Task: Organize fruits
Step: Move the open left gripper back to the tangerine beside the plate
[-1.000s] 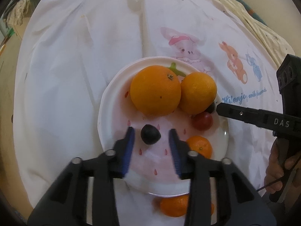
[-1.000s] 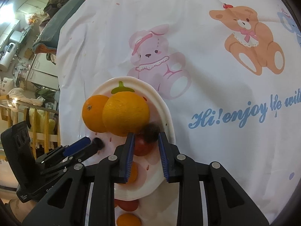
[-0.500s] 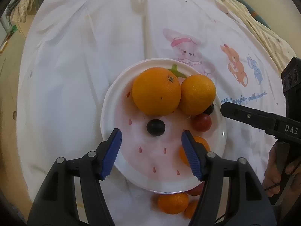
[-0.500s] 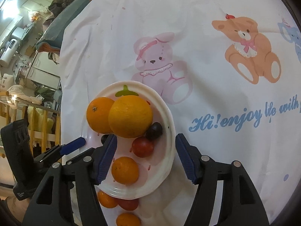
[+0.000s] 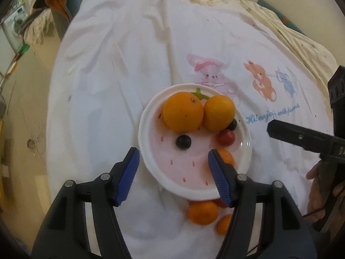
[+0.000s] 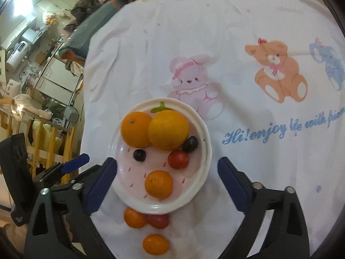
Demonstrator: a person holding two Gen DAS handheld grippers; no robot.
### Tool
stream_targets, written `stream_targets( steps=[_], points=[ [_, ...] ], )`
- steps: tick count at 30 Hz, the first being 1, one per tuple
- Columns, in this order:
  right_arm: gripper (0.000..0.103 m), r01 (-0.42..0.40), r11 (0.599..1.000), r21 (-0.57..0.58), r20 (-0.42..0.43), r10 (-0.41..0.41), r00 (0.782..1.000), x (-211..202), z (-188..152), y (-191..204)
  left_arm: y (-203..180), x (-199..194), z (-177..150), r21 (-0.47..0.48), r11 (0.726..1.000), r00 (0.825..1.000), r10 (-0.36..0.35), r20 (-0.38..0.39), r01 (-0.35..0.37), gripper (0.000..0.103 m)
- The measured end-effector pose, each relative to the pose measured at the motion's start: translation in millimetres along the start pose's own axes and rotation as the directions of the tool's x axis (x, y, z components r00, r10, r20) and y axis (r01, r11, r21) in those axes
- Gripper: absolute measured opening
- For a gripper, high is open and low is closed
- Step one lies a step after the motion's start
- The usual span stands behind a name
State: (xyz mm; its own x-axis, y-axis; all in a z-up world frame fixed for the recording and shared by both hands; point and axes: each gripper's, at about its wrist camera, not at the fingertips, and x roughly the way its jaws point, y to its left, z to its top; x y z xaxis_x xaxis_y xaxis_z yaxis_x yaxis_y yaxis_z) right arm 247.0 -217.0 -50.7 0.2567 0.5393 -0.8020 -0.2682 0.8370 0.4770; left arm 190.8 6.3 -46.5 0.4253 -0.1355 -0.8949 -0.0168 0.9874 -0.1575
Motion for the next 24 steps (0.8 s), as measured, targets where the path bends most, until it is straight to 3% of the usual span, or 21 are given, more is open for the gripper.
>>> stream_targets(
  steps=[5,8,15,18,24],
  points=[
    [0.098,0.055,0.998,-0.006,0.058,-0.054,0.997,-22.4,-24.1,3.9,-2.6,-22.6,-16.2,0.023,1.000,0.999,0.019,0.036,-0.020,0.064],
    [0.098,0.063,0.998,0.020,0.071,-0.064,0.995,-34.5,-42.1,1.8,-2.3,-32.5,-26.4,0.017,0.999,0.998,0.029,0.055,-0.030,0.074],
    [0.098,0.115,0.985,0.125,0.069,-0.124,0.990,-55.1,-78.0,-10.5,-3.4,-40.0,-40.9,0.024,0.998,0.995,0.050,0.083,-0.052,0.075],
    [0.098,0.141,0.975,0.170,0.048,-0.151,0.987,-57.7,-92.0,-17.8,-1.6,-34.6,-47.2,-0.003,1.000,0.999,0.006,0.046,-0.006,0.075],
    [0.098,0.136,0.962,0.238,0.051,-0.152,0.987,-65.9,-97.3,-28.6,-3.4,-13.8,-55.7,-0.004,1.000,0.999,0.013,-0.029,-0.013,0.075]
  ],
)
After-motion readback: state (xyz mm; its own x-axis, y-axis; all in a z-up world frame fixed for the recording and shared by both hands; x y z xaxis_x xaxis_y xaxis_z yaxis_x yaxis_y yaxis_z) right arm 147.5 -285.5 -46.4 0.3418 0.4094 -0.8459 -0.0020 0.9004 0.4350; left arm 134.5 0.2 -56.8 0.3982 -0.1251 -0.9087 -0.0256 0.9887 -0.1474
